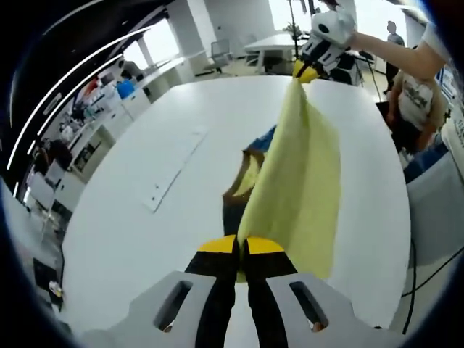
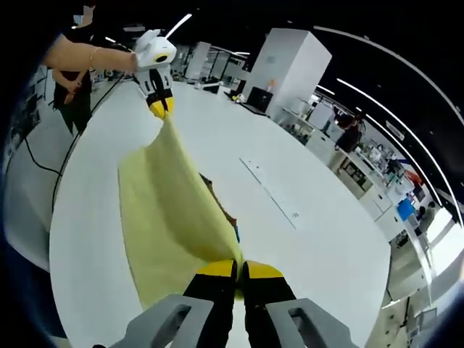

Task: Fold the garment on the visible template until the final outline fits inside the template.

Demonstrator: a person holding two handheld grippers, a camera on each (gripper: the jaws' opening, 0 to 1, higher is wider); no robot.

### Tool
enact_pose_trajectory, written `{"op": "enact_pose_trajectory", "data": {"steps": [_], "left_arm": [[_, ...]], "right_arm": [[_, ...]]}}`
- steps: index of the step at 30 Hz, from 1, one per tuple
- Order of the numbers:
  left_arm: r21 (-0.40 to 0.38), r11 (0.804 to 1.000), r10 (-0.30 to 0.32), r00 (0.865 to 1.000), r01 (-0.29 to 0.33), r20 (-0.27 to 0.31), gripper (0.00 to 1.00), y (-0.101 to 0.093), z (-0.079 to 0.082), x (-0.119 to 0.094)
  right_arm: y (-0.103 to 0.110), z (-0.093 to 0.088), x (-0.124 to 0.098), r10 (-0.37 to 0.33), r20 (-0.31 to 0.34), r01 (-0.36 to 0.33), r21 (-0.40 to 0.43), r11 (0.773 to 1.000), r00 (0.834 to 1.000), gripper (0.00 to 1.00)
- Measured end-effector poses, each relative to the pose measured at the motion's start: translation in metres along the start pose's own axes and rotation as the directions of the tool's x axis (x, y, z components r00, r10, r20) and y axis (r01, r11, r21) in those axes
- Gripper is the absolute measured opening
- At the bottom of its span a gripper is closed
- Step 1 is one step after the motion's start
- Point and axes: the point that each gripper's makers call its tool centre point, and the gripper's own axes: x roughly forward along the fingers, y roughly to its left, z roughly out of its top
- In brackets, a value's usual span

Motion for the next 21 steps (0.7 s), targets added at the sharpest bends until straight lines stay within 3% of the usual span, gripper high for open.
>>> {"op": "enact_pose_trajectory", "data": {"steps": [5, 10, 12, 14, 21], "left_arm": [[-0.012, 0.999, 0.031, 0.999, -0.031, -0.036, 0.00, 0.016, -0.007, 0.015], [-0.032, 0.999, 0.031, 0.998, -0.033, -0.058, 0.00, 0.025, -0.017, 0.030], [-0.024, 0.999, 0.032, 0.996, -0.034, -0.082, 0.00, 0.025, -0.023, 0.035], [-0.043, 0.999, 0.010, 0.990, -0.016, -0.137, 0.00, 0.027, -0.035, 0.043], [-0.074, 0.997, -0.016, 0.985, 0.003, -0.172, 0.00, 0.033, -0.048, 0.072]], "right_arm": [[-0.009, -0.004, 0.019, -0.002, -0.003, 0.002, 0.062, 0.998, 1.000, 0.00], [-0.013, -0.011, 0.036, -0.006, -0.027, 0.007, 0.059, 0.998, 1.000, 0.00], [-0.012, -0.011, 0.043, 0.009, -0.015, -0.007, 0.124, 0.992, 1.000, 0.00], [-0.015, -0.016, 0.052, 0.018, -0.022, -0.015, 0.122, 0.992, 1.000, 0.00], [-0.015, -0.037, 0.084, 0.041, -0.092, -0.027, 0.139, 0.990, 0.995, 0.00]]}}
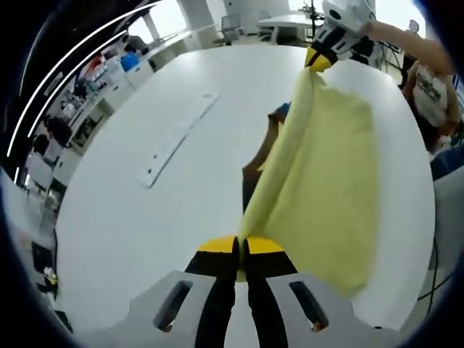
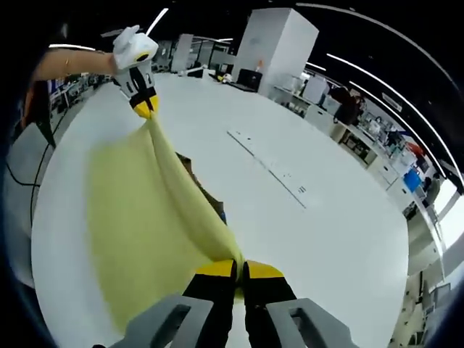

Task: Fold the garment on the visible template until the final outline fits inside the template.

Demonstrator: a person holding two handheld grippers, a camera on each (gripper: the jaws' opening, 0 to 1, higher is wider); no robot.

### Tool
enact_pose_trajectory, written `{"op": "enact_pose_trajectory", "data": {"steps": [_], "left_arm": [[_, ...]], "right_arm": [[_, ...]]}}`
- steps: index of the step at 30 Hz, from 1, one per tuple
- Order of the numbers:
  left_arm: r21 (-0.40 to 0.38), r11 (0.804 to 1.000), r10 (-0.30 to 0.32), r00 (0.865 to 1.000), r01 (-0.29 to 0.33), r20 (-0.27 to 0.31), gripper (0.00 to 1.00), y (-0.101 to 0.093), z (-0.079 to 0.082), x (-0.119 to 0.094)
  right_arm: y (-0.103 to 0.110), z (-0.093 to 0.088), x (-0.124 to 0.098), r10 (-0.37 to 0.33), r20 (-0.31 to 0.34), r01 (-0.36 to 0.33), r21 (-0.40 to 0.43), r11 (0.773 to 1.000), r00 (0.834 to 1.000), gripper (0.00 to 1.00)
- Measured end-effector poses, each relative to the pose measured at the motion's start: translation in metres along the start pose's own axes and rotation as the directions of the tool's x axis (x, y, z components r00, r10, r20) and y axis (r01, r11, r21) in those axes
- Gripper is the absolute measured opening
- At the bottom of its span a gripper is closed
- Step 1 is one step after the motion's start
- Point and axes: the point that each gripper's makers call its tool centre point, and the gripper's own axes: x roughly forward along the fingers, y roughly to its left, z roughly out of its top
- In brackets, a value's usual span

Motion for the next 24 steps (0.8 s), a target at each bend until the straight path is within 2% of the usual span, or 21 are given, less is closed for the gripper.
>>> {"op": "enact_pose_trajectory", "data": {"steps": [4, 6, 9, 13, 14, 16, 17, 19, 20, 24], "left_arm": [[-0.013, 1.000, -0.023, 0.997, 0.022, -0.072, 0.00, -0.002, -0.012, 0.014], [-0.012, 1.000, -0.010, 0.997, 0.009, -0.073, 0.00, 0.000, -0.014, 0.021], [-0.005, 1.000, -0.002, 0.996, 0.001, -0.093, 0.00, 0.003, -0.020, 0.032], [0.004, 1.000, -0.001, 0.993, 0.002, -0.116, 0.00, 0.002, -0.026, 0.040], [-0.002, 1.000, 0.000, 0.993, 0.000, -0.118, 0.00, 0.003, -0.028, 0.042], [-0.029, 1.000, -0.006, 0.991, 0.002, -0.133, 0.01, 0.002, -0.032, 0.044], [-0.060, 0.998, 0.001, 0.990, -0.009, -0.140, 0.01, 0.004, -0.035, 0.045], [-0.048, 0.999, 0.008, 0.992, -0.014, -0.123, 0.01, 0.005, -0.033, 0.045], [-0.046, 0.999, 0.016, 0.994, -0.021, -0.108, 0.02, 0.007, -0.031, 0.046], [-0.065, 0.997, 0.040, 0.993, -0.047, -0.111, 0.08, 0.013, -0.037, 0.041]], "right_arm": [[-0.002, -0.005, 0.015, 0.000, -0.013, 0.000, 0.023, 1.000, 1.000, 0.00], [-0.004, -0.007, 0.020, -0.006, -0.018, 0.006, 0.016, 1.000, 1.000, 0.00], [-0.003, -0.015, 0.029, -0.001, -0.060, -0.001, -0.028, 1.000, 0.998, 0.00], [-0.007, -0.020, 0.034, 0.003, -0.068, -0.004, -0.017, 1.000, 0.998, 0.01], [-0.014, -0.025, 0.035, -0.028, -0.090, 0.027, -0.012, 1.000, 0.996, 0.00], [-0.024, -0.036, 0.035, -0.069, -0.138, 0.062, -0.056, 0.996, 0.988, 0.00], [-0.022, -0.035, 0.036, -0.057, -0.124, 0.053, -0.041, 0.998, 0.991, 0.00], [-0.017, -0.033, 0.036, -0.022, -0.105, 0.022, -0.004, 1.000, 0.994, 0.00], [-0.018, -0.034, 0.036, -0.024, -0.108, 0.023, -0.004, 1.000, 0.994, 0.00], [-0.019, -0.032, 0.036, -0.027, -0.102, 0.025, -0.021, 0.999, 0.994, 0.01]]}}
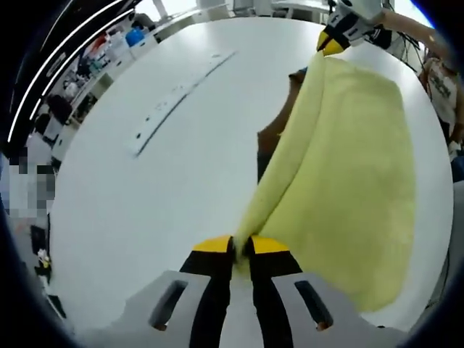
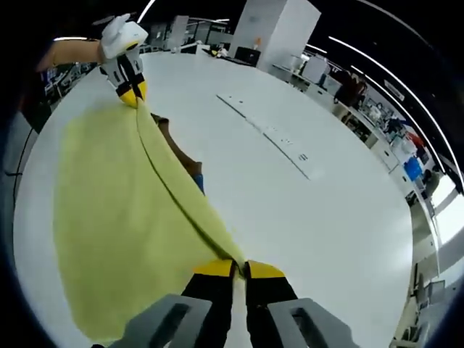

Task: Fold the garment on the visible template until the final outline fits inside the template.

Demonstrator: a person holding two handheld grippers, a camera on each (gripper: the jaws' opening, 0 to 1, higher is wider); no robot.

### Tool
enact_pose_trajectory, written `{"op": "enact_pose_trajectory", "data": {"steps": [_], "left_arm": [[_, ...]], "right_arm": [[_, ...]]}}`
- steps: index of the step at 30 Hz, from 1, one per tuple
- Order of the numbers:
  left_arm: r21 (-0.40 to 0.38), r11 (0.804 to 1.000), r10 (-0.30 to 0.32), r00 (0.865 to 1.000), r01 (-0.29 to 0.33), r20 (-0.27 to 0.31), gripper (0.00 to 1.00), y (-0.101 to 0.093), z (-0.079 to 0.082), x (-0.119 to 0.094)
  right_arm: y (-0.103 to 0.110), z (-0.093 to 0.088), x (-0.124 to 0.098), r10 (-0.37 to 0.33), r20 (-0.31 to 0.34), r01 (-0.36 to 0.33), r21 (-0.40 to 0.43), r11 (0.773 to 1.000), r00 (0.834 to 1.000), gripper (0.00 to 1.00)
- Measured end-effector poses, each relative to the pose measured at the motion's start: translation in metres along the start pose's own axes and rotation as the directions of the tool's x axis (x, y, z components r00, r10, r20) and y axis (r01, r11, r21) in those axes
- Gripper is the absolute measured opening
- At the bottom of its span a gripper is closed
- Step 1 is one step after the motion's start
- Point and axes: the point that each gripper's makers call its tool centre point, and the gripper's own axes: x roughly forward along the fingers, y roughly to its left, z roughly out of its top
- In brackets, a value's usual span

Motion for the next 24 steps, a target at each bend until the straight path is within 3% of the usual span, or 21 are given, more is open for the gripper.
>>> {"op": "enact_pose_trajectory", "data": {"steps": [7, 12, 16, 20, 24], "left_arm": [[-0.011, 1.000, -0.027, 0.999, 0.027, 0.027, 0.10, -0.005, -0.009, -0.009], [0.059, 0.998, -0.028, 0.997, 0.024, 0.077, 0.13, -0.011, -0.010, -0.014], [0.065, 0.998, 0.009, 0.993, -0.017, 0.114, 0.13, -0.008, -0.011, -0.018], [0.084, 0.991, 0.090, 0.989, -0.100, 0.116, 0.07, 0.005, -0.014, -0.019], [0.032, 0.994, 0.096, 0.985, -0.102, 0.146, 0.03, 0.008, -0.011, -0.020]], "right_arm": [[0.002, 0.001, -0.001, 0.013, 0.007, -0.013, -0.010, 1.000, 1.000, 0.04], [0.005, -0.001, -0.001, 0.020, 0.001, -0.020, -0.029, 0.999, 1.000, 0.05], [0.003, -0.001, -0.001, 0.013, 0.004, -0.013, -0.037, 0.999, 1.000, 0.01], [0.001, 0.001, 0.000, 0.003, 0.016, -0.003, -0.016, 1.000, 1.000, 0.00], [-0.003, 0.003, 0.000, -0.011, 0.025, 0.011, 0.005, 1.000, 1.000, 0.00]]}}
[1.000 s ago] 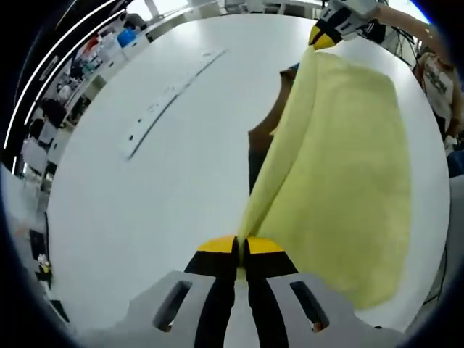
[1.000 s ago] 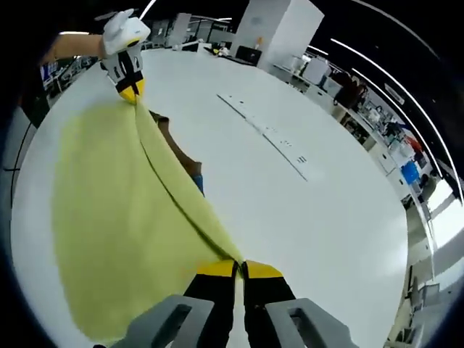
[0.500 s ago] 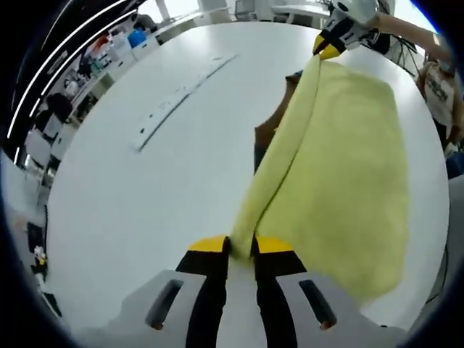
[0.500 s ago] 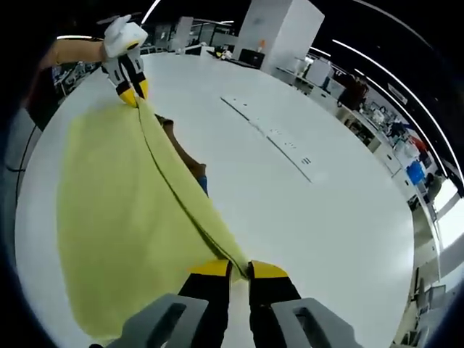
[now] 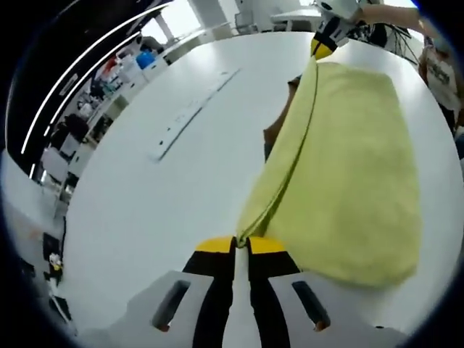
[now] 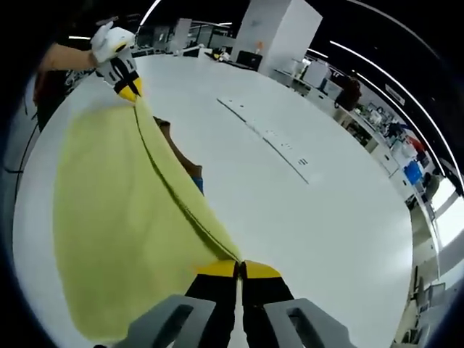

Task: Fold the garment on the visible template until the final outline fits inside the template.

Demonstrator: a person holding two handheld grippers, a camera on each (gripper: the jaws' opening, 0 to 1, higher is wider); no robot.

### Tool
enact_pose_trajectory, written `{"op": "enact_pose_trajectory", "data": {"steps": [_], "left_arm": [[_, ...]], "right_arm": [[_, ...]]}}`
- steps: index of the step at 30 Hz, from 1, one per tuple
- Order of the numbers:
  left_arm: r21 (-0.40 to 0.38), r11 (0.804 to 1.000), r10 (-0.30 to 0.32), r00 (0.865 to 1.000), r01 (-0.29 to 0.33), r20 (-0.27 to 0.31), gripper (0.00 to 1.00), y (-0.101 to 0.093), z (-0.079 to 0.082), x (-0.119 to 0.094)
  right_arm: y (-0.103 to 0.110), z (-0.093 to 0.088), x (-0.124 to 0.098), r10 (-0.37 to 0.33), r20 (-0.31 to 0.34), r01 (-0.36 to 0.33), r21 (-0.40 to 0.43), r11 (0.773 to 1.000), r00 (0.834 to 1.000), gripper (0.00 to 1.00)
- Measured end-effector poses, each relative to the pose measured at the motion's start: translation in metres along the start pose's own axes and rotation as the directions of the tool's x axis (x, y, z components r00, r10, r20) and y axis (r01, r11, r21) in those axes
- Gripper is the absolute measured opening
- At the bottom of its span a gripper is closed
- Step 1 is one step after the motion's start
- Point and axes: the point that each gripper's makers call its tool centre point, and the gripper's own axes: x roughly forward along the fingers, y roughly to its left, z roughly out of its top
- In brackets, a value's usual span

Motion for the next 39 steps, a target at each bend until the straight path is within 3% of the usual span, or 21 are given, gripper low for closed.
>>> {"op": "enact_pose_trajectory", "data": {"steps": [3, 7, 12, 14, 15, 17, 20, 24, 27, 30, 34, 39], "left_arm": [[-0.022, 1.000, 0.015, 1.000, -0.014, 0.013, 0.02, 0.004, 0.002, -0.001], [-0.130, 0.991, 0.039, 0.999, -0.038, 0.010, 0.02, 0.013, 0.002, 0.004], [-0.210, 0.975, 0.078, 0.997, -0.076, 0.003, 0.04, 0.020, 0.005, 0.007], [-0.283, 0.948, 0.145, 0.989, -0.143, -0.013, 0.06, 0.030, 0.004, 0.001], [-0.274, 0.948, 0.163, 0.986, -0.164, -0.027, 0.05, 0.033, 0.002, -0.002], [-0.282, 0.948, 0.149, 0.989, -0.149, -0.023, 0.09, 0.032, 0.003, -0.004], [-0.340, 0.935, 0.119, 0.992, -0.095, 0.052, 0.17, 0.024, 0.012, -0.007], [-0.359, 0.933, 0.080, 0.991, -0.037, 0.106, 0.24, 0.012, 0.017, -0.012], [-0.410, 0.912, 0.053, 0.991, 0.003, 0.124, 0.29, 0.001, 0.016, -0.017], [-0.407, 0.913, 0.059, 0.989, 0.001, 0.135, 0.34, -0.004, 0.013, -0.023], [-0.422, 0.906, 0.042, 0.987, 0.027, 0.153, 0.44, -0.013, 0.009, -0.030], [-0.411, 0.910, 0.055, 0.966, 0.056, 0.253, 0.49, -0.024, 0.016, -0.045]], "right_arm": [[-0.006, 0.004, 0.000, -0.024, 0.020, 0.023, 0.046, 0.999, 1.000, 0.00], [-0.010, 0.007, 0.005, -0.033, 0.051, 0.024, 0.169, 0.985, 0.998, 0.00], [-0.023, 0.010, 0.005, -0.087, 0.084, 0.055, 0.331, 0.942, 0.993, 0.03], [-0.027, 0.011, 0.002, -0.099, 0.091, 0.057, 0.382, 0.923, 0.991, 0.06], [-0.027, 0.012, 0.000, -0.092, 0.096, 0.046, 0.404, 0.914, 0.991, 0.09], [-0.024, 0.012, -0.001, -0.074, 0.099, 0.027, 0.412, 0.911, 0.992, 0.17], [-0.015, 0.011, -0.005, -0.048, 0.093, 0.004, 0.421, 0.907, 0.994, 0.25], [-0.004, 0.012, -0.011, -0.017, 0.094, -0.024, 0.421, 0.907, 0.995, 0.32], [0.006, 0.015, -0.013, 0.022, 0.118, -0.075, 0.461, 0.884, 0.993, 0.43], [0.015, 0.015, -0.017, 0.038, 0.121, -0.092, 0.474, 0.876, 0.992, 0.51], [0.027, 0.015, -0.024, 0.057, 0.129, -0.112, 0.472, 0.874, 0.990, 0.54], [0.042, 0.016, -0.037, 0.086, 0.143, -0.143, 0.459, 0.877, 0.986, 0.58]]}}
